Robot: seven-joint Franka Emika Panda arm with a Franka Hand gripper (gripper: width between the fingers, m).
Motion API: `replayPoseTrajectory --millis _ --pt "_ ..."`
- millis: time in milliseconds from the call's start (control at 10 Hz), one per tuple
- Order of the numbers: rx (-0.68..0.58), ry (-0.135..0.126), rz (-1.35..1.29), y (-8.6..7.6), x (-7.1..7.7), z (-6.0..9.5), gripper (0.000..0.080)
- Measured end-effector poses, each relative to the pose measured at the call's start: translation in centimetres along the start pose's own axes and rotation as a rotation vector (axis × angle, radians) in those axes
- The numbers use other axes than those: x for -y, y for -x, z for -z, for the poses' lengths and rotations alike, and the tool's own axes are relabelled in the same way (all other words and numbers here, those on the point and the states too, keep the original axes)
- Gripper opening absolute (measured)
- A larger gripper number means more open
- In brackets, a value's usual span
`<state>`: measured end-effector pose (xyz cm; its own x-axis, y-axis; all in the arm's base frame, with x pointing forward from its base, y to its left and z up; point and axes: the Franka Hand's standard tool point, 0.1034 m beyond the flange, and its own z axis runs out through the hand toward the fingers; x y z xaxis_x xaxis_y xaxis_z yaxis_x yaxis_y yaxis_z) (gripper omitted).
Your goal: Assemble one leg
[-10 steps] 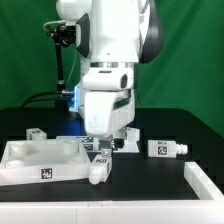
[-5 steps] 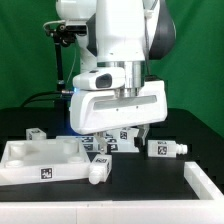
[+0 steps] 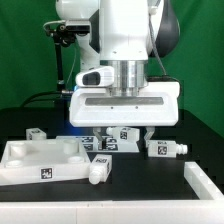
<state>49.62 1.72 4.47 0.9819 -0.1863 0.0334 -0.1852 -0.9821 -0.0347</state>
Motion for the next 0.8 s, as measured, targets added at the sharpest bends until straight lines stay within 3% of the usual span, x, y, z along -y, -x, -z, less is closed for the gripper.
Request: replayPoseTrajectory --millis 400,700,800 --pt "0.002 -0.007 -0.017 0.0 0.2 -0.1 0.0649" --pt "0.027 -0.001 -0.082 0.3 -1.9 -0.7 0.0649" --pt "0.030 0.000 -0.081 0.5 -1.7 -0.9 0.0649"
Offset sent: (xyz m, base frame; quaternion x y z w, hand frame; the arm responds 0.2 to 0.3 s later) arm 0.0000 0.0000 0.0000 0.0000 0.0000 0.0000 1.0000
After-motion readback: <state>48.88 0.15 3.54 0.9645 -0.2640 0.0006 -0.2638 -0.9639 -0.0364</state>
